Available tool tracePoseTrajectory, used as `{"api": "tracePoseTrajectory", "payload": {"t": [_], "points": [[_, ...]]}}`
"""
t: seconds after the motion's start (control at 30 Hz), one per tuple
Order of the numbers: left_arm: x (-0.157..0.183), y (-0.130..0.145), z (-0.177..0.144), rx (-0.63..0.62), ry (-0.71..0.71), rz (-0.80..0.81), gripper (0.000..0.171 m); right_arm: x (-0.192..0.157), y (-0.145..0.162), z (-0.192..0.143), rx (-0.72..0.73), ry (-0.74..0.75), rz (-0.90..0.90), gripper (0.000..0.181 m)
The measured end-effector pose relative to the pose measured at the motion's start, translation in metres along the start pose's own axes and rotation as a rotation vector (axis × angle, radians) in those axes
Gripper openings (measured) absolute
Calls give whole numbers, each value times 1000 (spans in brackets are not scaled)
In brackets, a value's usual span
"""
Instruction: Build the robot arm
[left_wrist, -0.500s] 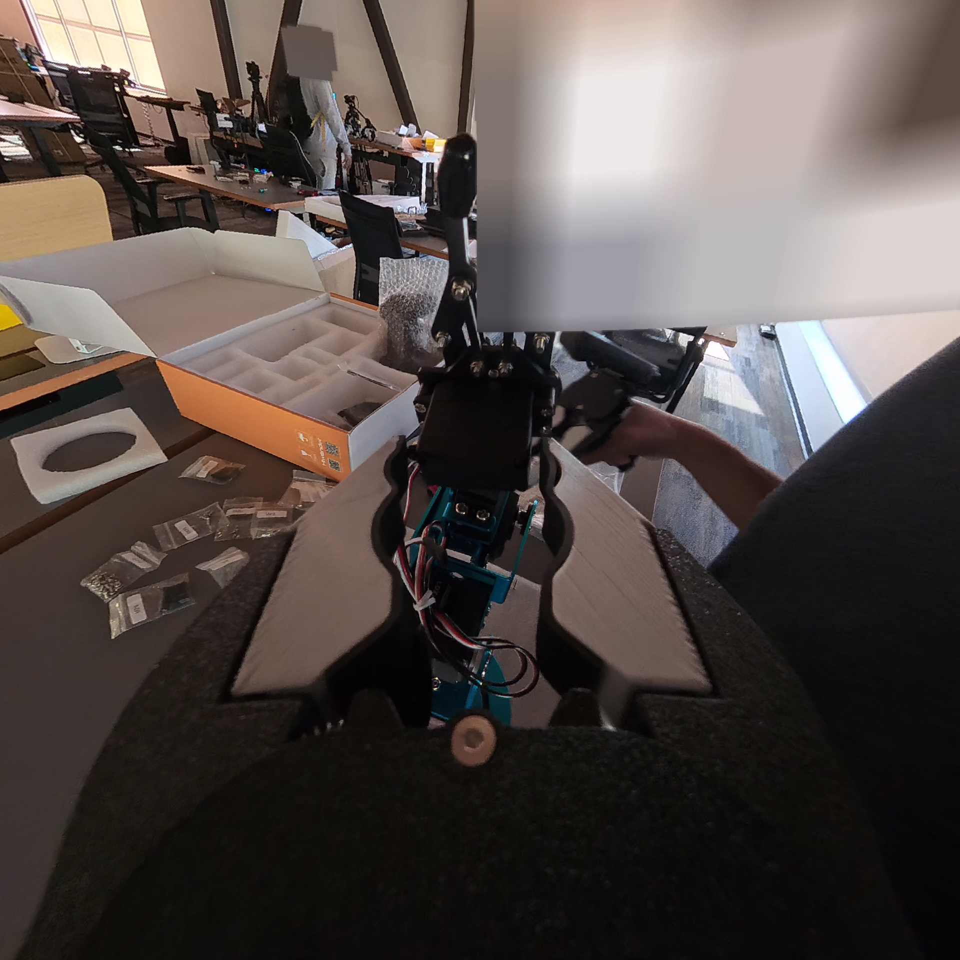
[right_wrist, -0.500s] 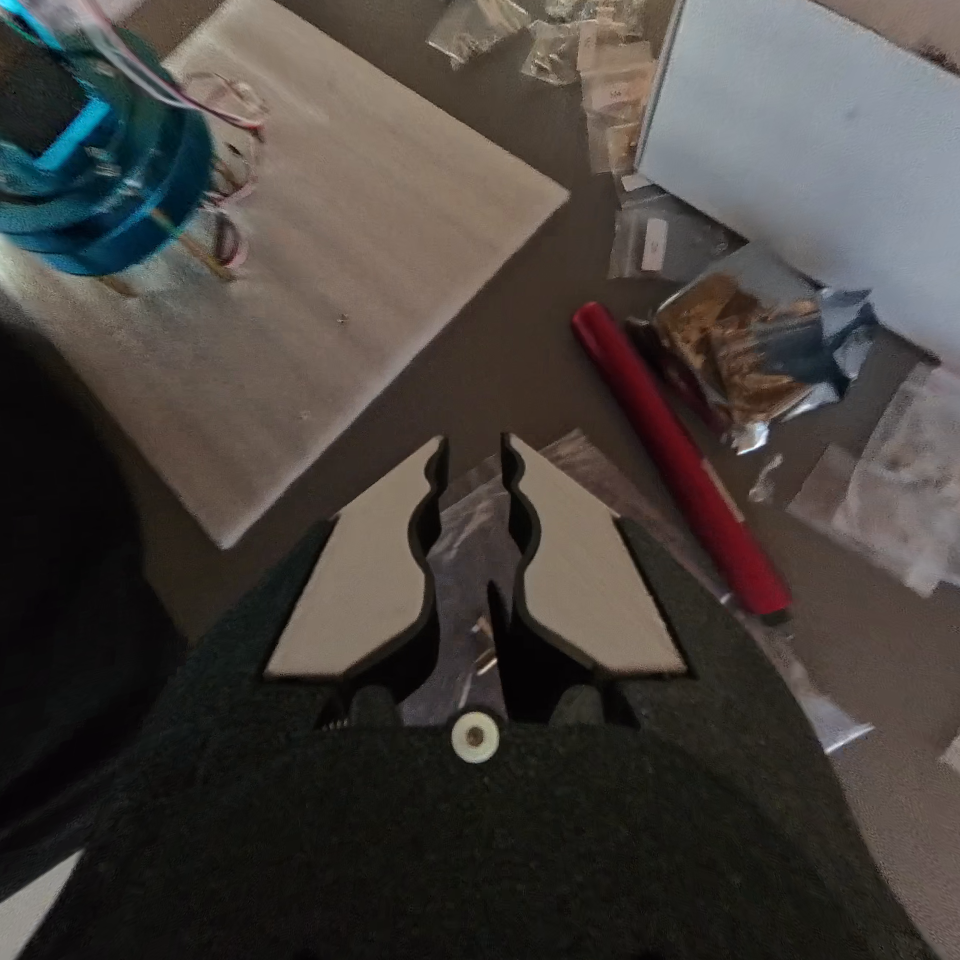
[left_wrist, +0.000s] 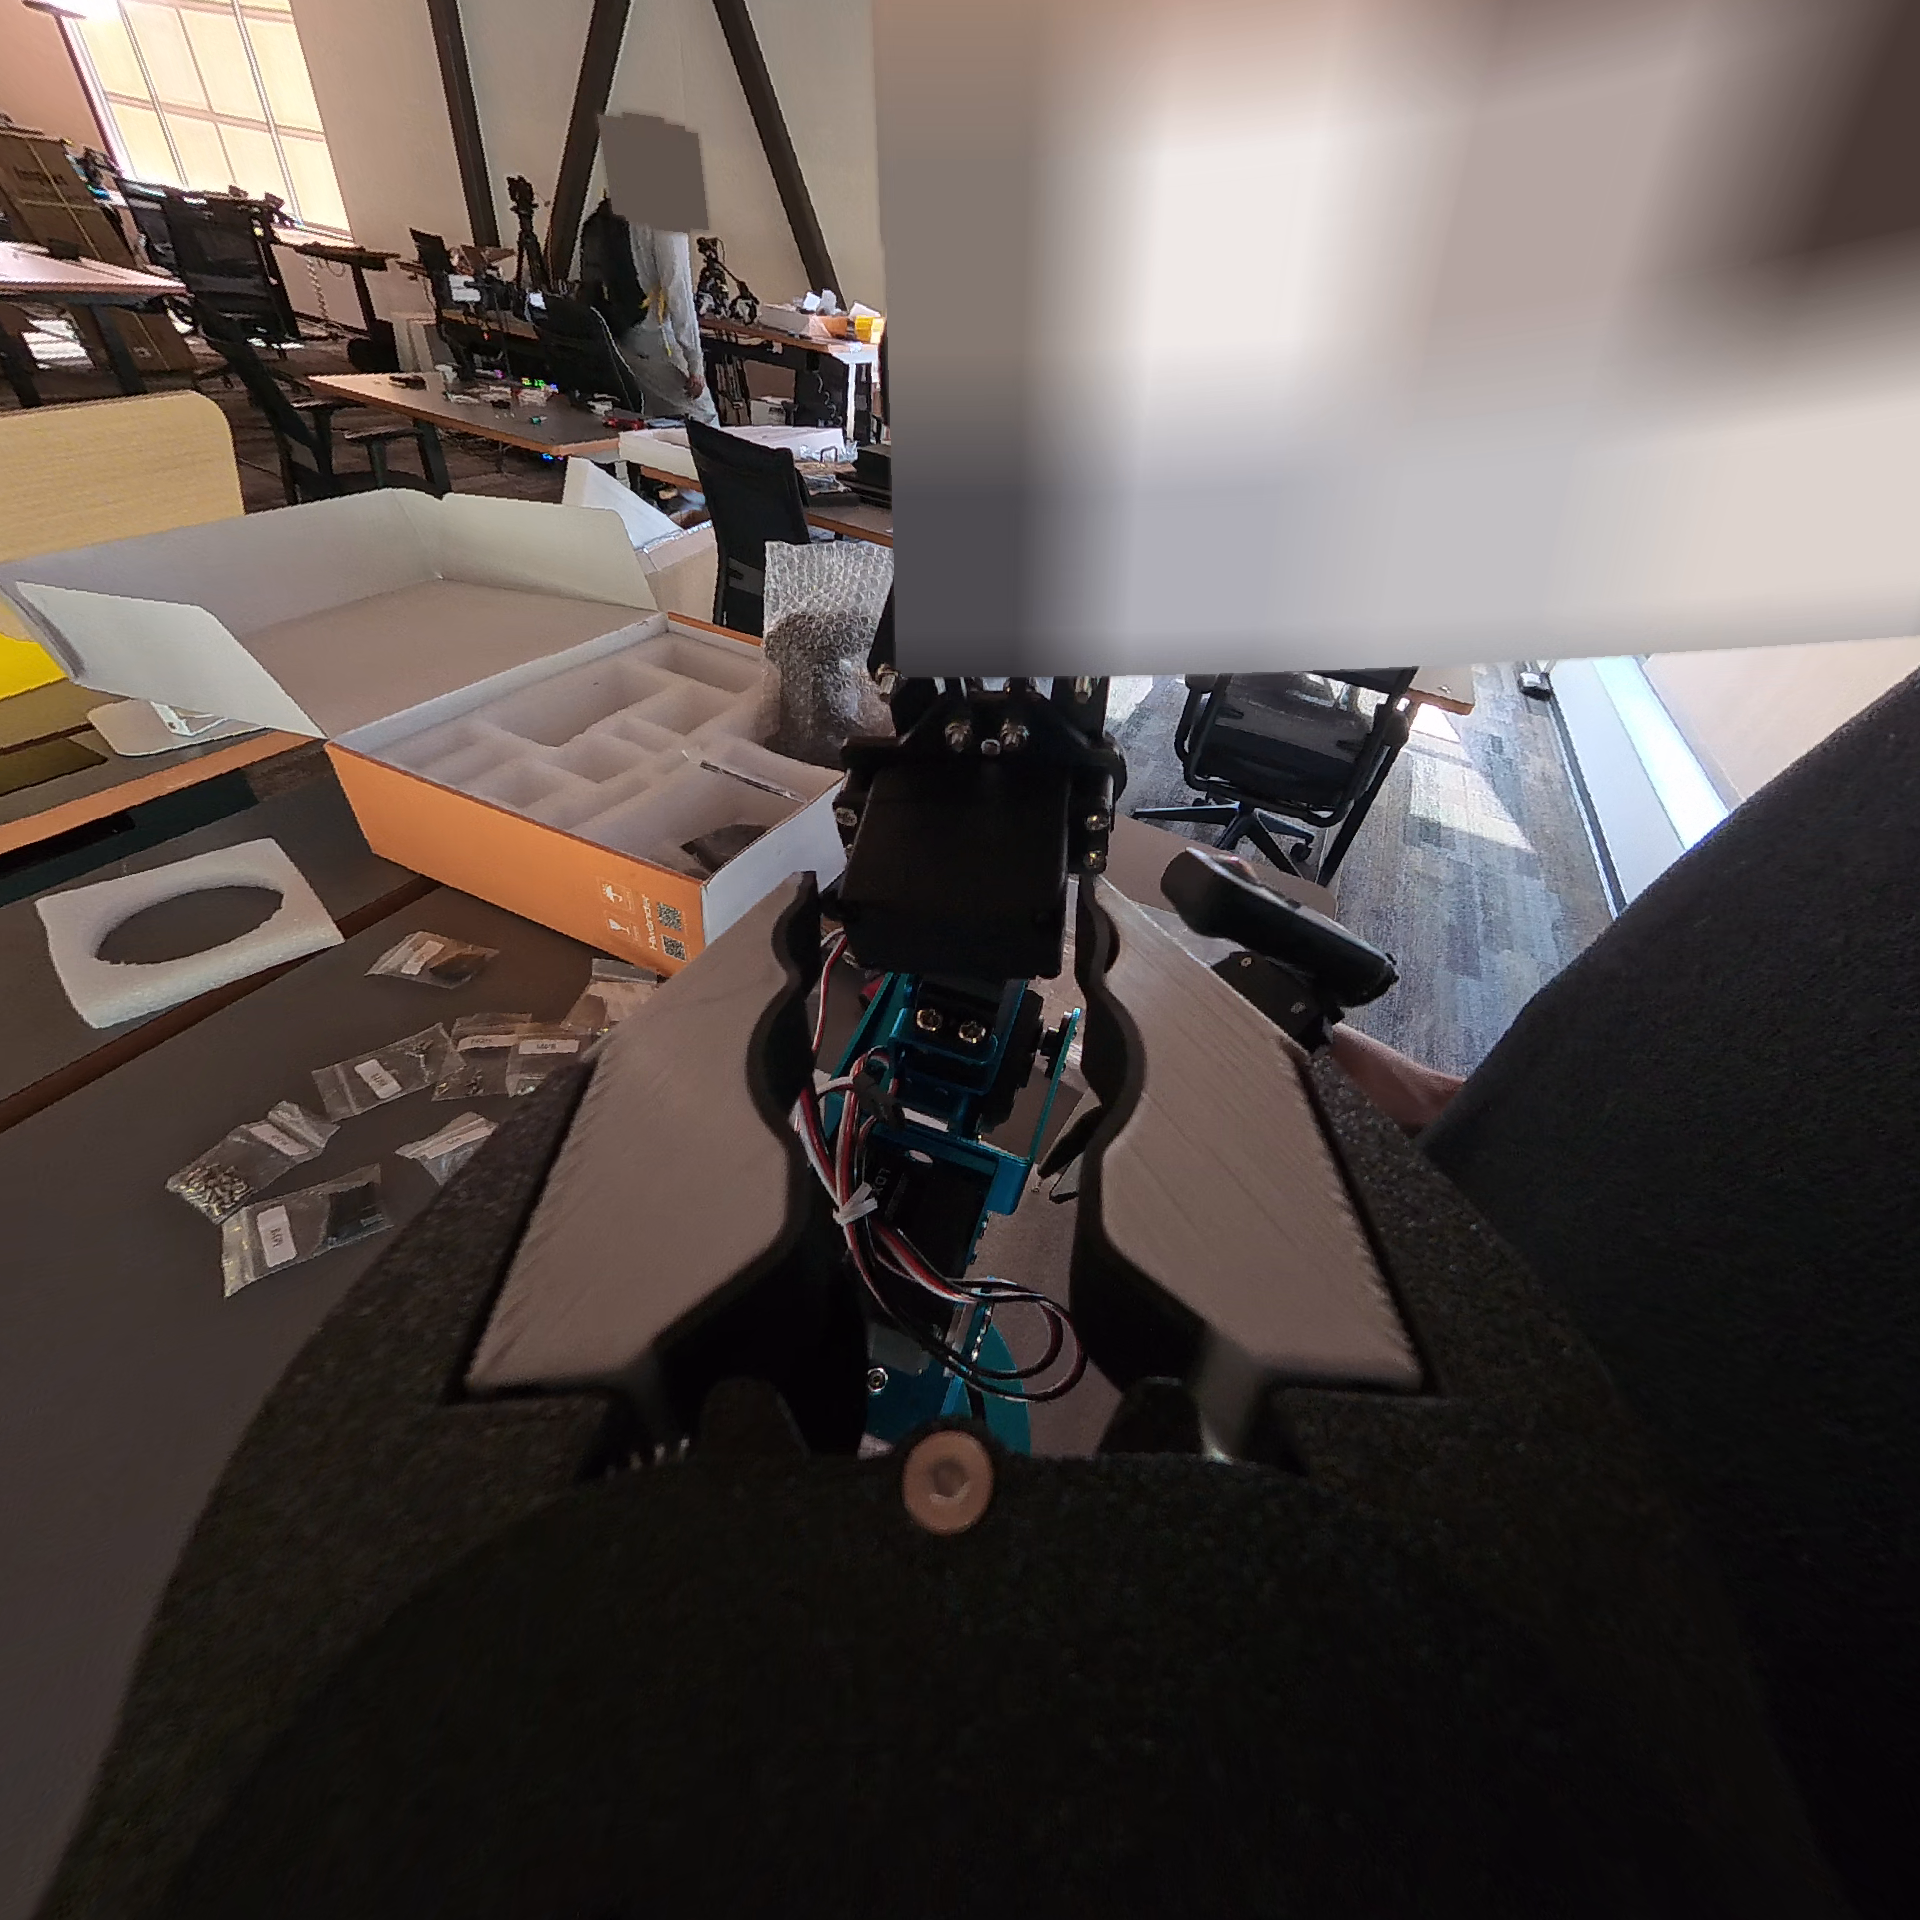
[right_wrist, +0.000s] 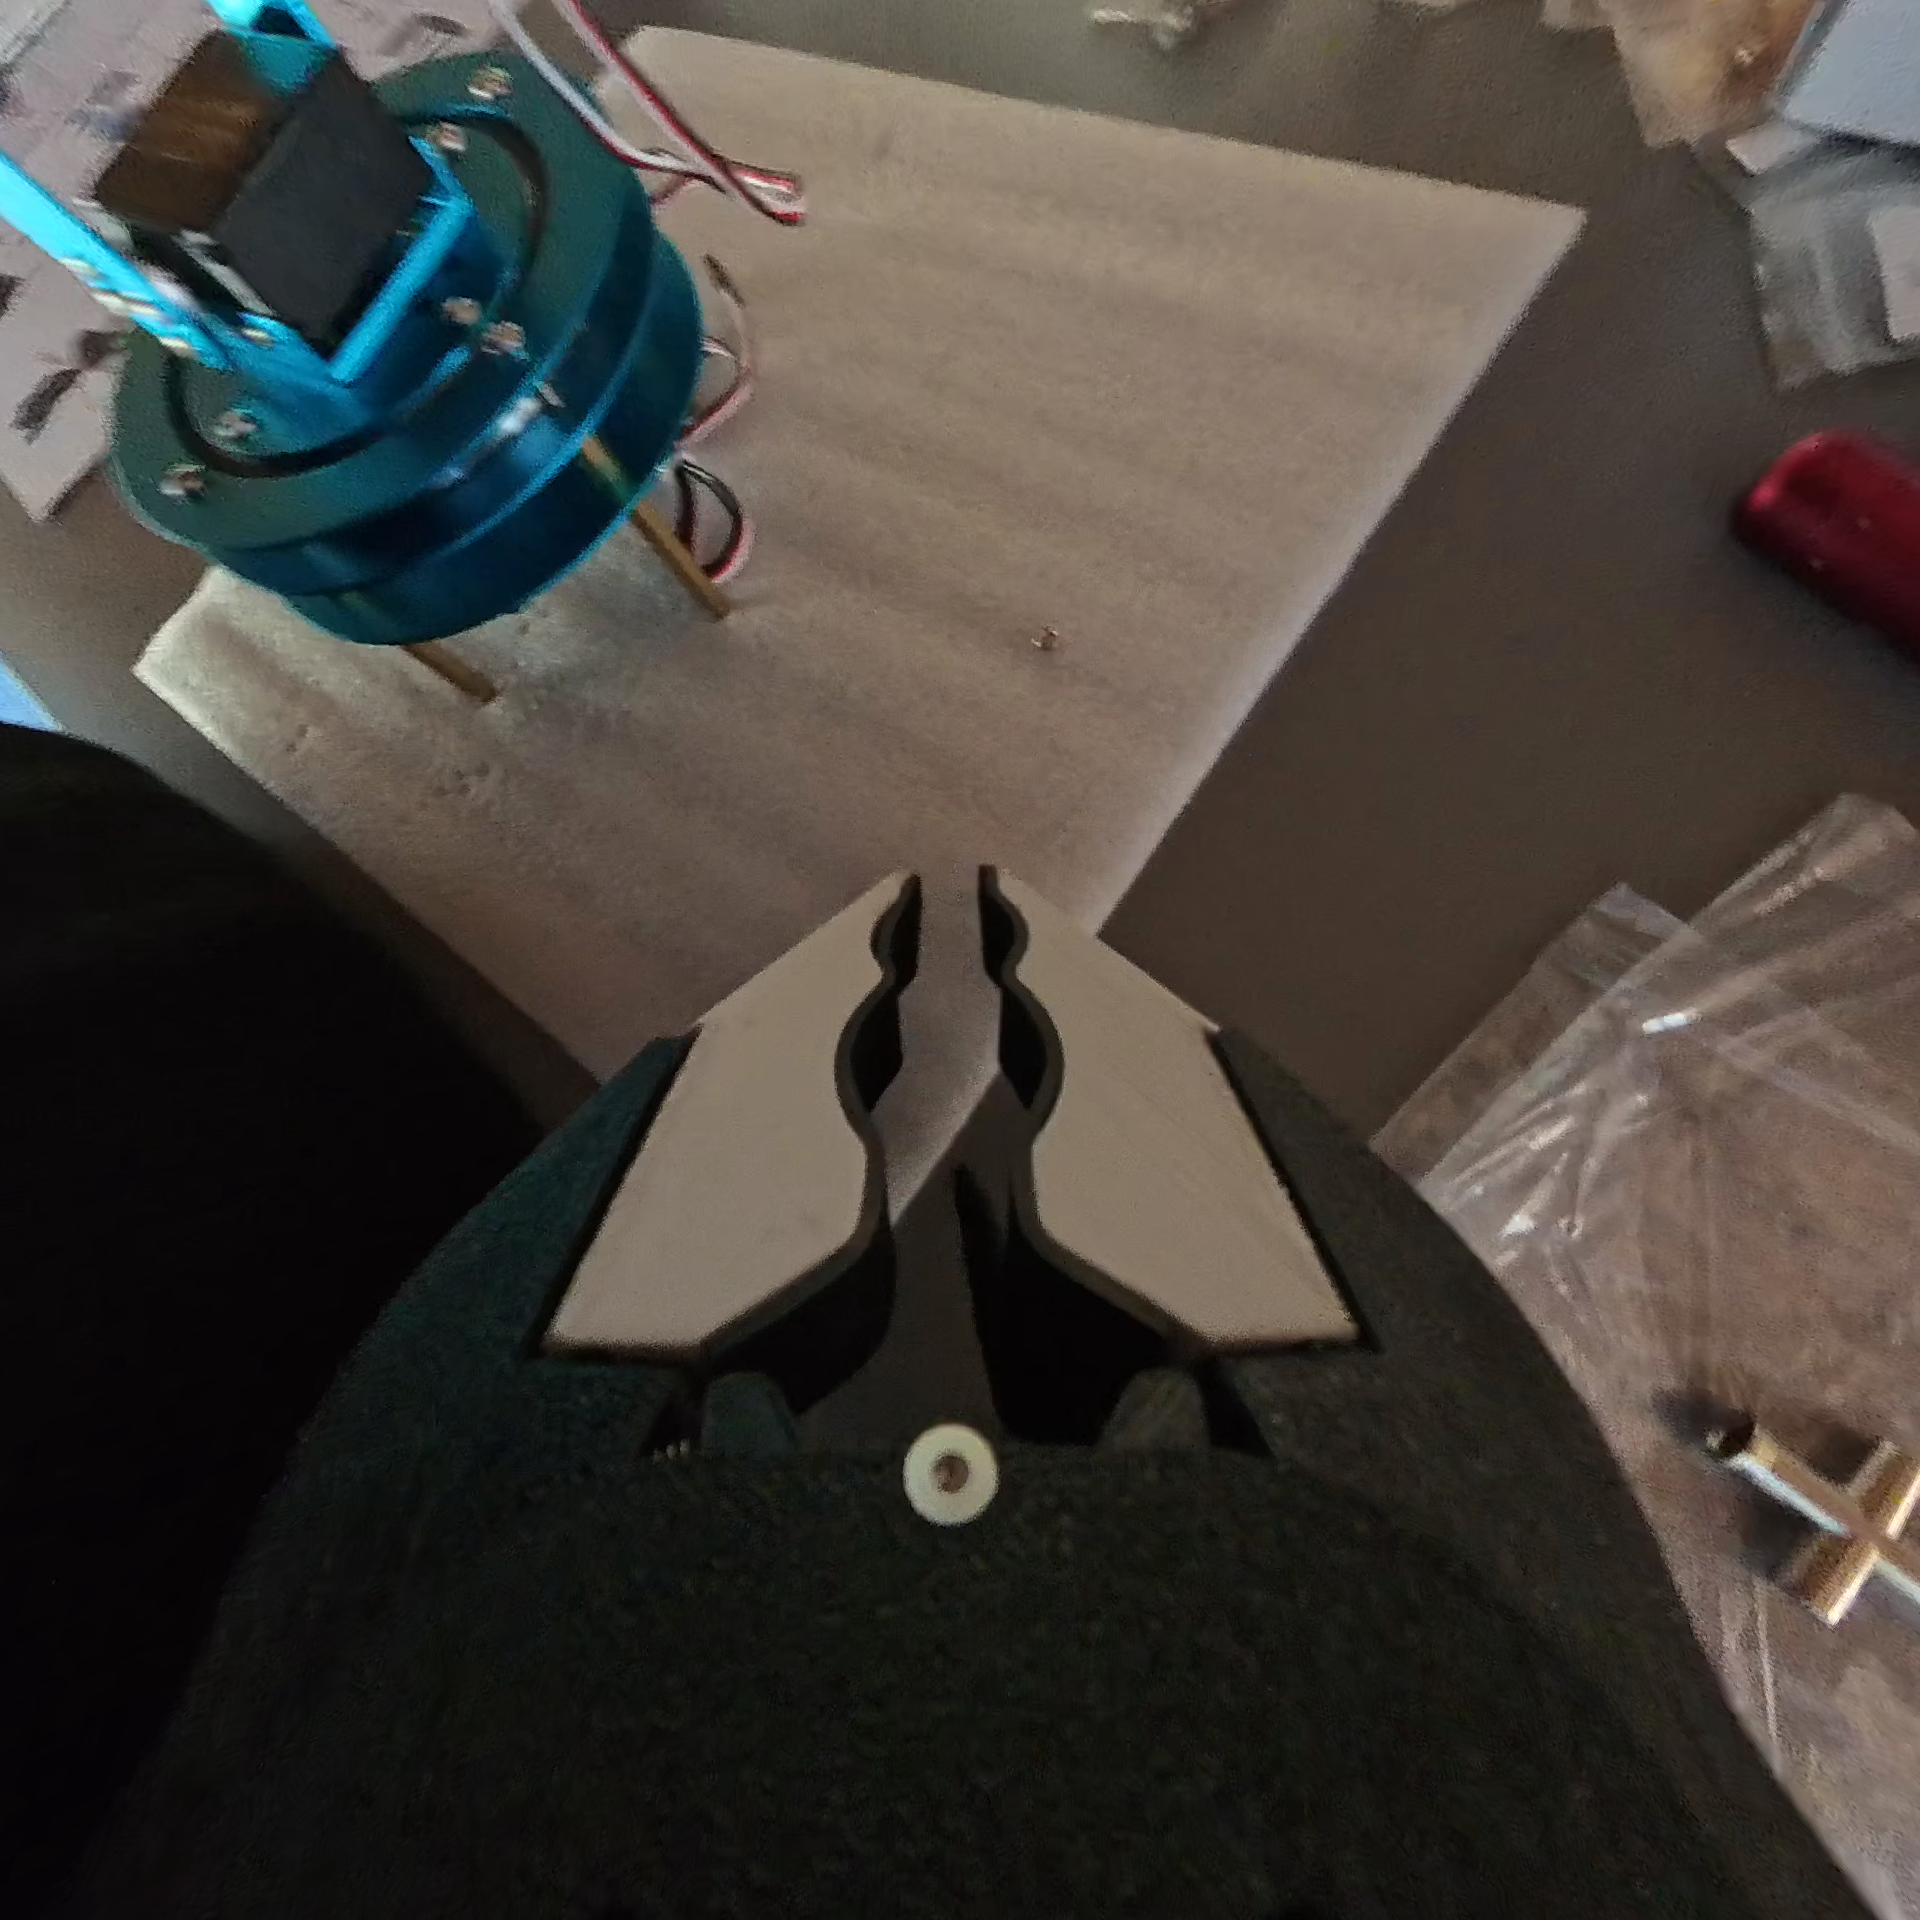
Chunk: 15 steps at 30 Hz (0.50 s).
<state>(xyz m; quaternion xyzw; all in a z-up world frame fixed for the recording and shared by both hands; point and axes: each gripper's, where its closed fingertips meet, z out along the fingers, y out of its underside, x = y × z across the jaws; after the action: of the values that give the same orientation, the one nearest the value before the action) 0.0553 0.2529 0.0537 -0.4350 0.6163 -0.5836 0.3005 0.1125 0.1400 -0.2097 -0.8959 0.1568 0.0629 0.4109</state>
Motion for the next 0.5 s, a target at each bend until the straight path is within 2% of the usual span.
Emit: {"api": "tracePoseTrajectory", "payload": {"t": [0.2, 0.5], "points": [[0, 0, -1, 7, 16, -14, 49, 8, 11, 3, -38, 14, 10, 11], [-2, 2, -3, -3, 8, -3, 48, 9, 1, 14, -57, -17, -53, 14]]}}
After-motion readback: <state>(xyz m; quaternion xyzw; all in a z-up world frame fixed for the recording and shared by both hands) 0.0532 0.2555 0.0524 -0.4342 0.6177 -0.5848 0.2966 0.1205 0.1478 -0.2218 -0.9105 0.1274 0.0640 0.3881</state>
